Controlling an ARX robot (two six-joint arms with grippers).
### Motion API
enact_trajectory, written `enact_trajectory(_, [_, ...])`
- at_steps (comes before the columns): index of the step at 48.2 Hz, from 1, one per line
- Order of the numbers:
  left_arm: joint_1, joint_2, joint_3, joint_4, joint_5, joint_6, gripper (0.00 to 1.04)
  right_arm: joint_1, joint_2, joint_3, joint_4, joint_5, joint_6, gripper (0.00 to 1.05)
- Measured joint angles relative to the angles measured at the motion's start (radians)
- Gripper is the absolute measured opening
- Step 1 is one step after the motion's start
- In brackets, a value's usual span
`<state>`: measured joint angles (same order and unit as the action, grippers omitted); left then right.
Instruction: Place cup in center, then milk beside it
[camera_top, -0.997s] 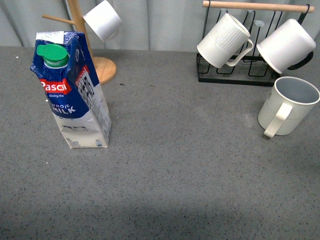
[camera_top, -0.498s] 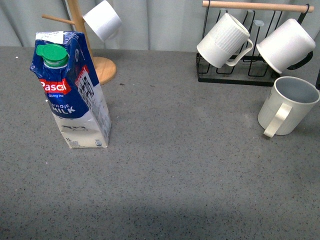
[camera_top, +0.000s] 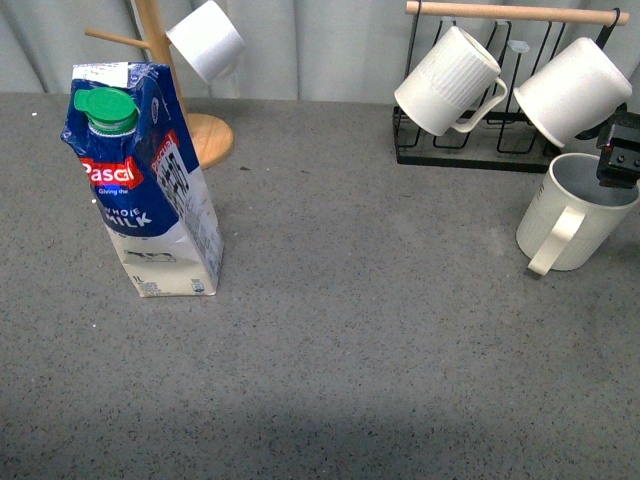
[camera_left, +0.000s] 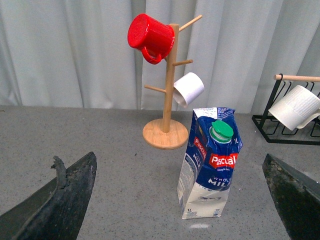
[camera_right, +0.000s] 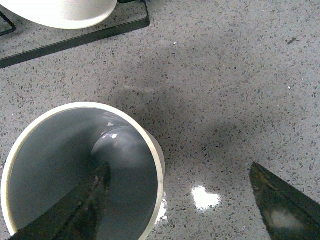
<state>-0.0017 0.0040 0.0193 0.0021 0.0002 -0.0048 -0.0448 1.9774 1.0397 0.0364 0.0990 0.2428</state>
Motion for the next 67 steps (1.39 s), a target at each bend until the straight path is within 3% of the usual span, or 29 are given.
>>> enact_trajectory(11, [0.0, 0.0, 0.0, 0.0, 0.0, 0.0, 0.98, 0.0, 0.009, 0.003, -0.01, -0.005, 0.005, 0.51])
enact_trajectory(24, [0.0, 0.0, 0.0, 0.0, 0.0, 0.0, 0.98, 0.002, 0.011, 0.009, -0.02, -0.024, 0.015, 0.01])
enact_trajectory(36, [0.0, 0.0, 0.0, 0.0, 0.0, 0.0, 0.98, 0.01, -0.001, 0.02, -0.06, -0.032, 0.019, 0.01])
enact_trajectory(42, [0.0, 0.0, 0.0, 0.0, 0.0, 0.0, 0.98, 0.041, -0.035, 0.02, -0.114, -0.091, 0.015, 0.01])
enact_trajectory(60, [0.0, 0.0, 0.0, 0.0, 0.0, 0.0, 0.98, 0.272, -0.019, 0.078, -0.159, -0.158, 0.065, 0.01])
enact_trajectory(67, [0.0, 0.0, 0.0, 0.0, 0.0, 0.0, 0.98, 0.313, 0.005, 0.08, -0.166, -0.149, 0.082, 0.01])
